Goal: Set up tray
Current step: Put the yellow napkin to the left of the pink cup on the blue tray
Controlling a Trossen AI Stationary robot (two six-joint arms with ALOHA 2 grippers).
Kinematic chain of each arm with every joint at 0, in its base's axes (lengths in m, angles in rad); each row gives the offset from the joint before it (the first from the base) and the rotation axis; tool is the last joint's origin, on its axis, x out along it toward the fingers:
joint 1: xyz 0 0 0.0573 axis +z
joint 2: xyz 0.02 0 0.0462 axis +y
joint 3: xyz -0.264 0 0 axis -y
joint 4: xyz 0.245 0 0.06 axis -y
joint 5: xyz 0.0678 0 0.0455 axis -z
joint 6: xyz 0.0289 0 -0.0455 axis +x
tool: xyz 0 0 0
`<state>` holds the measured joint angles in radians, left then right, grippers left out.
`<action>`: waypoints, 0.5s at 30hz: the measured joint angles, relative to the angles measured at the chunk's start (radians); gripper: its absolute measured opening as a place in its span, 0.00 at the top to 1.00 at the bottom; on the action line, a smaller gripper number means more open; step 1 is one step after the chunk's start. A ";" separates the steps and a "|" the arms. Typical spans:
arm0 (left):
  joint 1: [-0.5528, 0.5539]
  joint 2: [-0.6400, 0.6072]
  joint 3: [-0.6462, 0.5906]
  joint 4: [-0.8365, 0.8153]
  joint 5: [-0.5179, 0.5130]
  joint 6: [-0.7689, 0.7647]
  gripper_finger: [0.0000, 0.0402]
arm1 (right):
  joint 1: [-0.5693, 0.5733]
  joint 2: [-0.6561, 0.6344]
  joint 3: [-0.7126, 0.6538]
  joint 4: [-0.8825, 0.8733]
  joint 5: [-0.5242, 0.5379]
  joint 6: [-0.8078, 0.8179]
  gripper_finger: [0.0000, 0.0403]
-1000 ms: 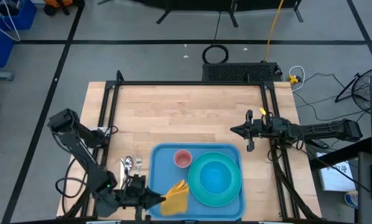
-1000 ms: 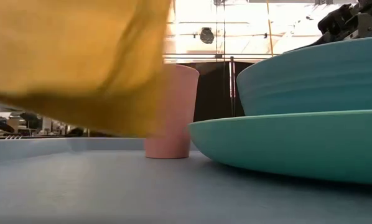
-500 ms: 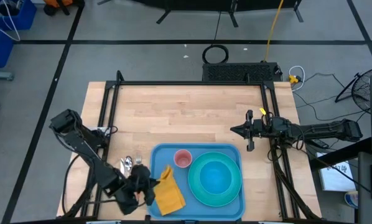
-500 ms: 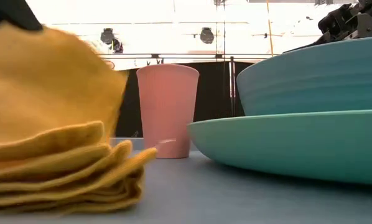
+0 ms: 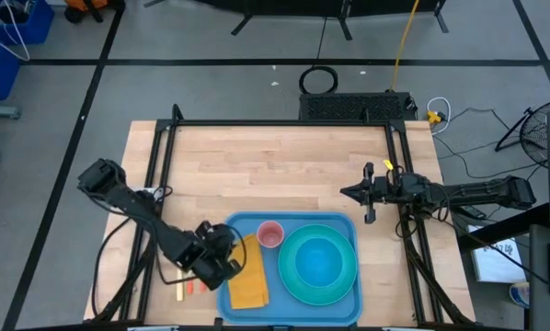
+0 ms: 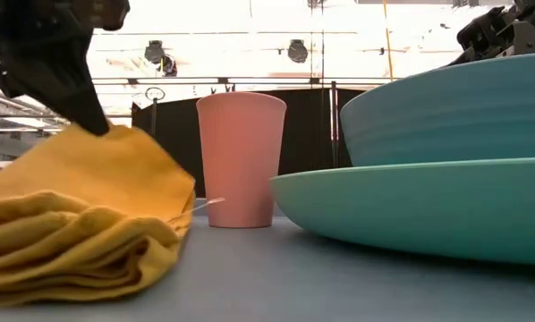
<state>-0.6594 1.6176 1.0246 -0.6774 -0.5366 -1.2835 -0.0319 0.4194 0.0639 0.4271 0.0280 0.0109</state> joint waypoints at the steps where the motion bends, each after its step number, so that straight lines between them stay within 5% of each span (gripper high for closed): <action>1: 0.010 0.000 0.000 -0.010 0.007 0.000 0.99 | 0.000 0.000 0.000 -0.004 0.000 0.000 1.00; 15: 0.088 0.000 0.000 -0.017 0.016 0.134 0.91 | 0.000 0.000 0.000 -0.031 0.000 0.003 1.00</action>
<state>-0.5710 1.6176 1.0245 -0.6939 -0.5204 -1.1493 -0.0322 0.4194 0.0639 0.3956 0.0284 0.0139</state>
